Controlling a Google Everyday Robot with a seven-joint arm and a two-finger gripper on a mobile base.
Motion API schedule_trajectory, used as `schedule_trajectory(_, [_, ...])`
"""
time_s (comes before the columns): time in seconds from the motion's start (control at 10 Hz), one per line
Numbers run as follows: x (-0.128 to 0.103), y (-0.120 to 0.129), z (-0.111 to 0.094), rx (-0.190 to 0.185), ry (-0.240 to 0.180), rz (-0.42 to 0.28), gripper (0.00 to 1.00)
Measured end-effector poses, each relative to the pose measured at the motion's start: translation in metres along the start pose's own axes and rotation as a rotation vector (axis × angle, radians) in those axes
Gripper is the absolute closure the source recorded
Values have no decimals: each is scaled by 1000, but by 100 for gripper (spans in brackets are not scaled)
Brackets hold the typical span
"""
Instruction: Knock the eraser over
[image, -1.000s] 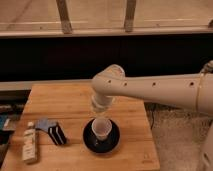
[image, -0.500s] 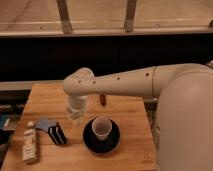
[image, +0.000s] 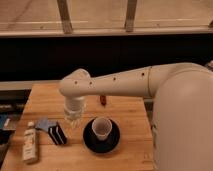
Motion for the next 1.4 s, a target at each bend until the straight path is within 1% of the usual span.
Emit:
schedule_trajectory(0.1, [0,1,1,-4,4,-2,100])
schedule_trajectory(0.3, [1,11,21,-34,33,-18,100])
schedule_trajectory(0.4, [3,17,40,-66,44,-32,100])
schedule_trajectory(0.5, [5,24,56,-94,51,-46,100])
schedule_trajectory(0.6, [6,31,66,-118,58,-63,100])
schedule_trajectory(0.7, [7,34,71,-138,62,-75,100])
schedule_trajectory(0.8, [6,36,74,-160,64,-93,100])
schedule_trajectory(1.0, [-9,41,72,-166,60,-133,100])
schedule_trajectory(1.2, [-41,51,59,-164,46,-201,100])
schedule_trajectory(1.4, [-69,59,49,-184,22,-260,100])
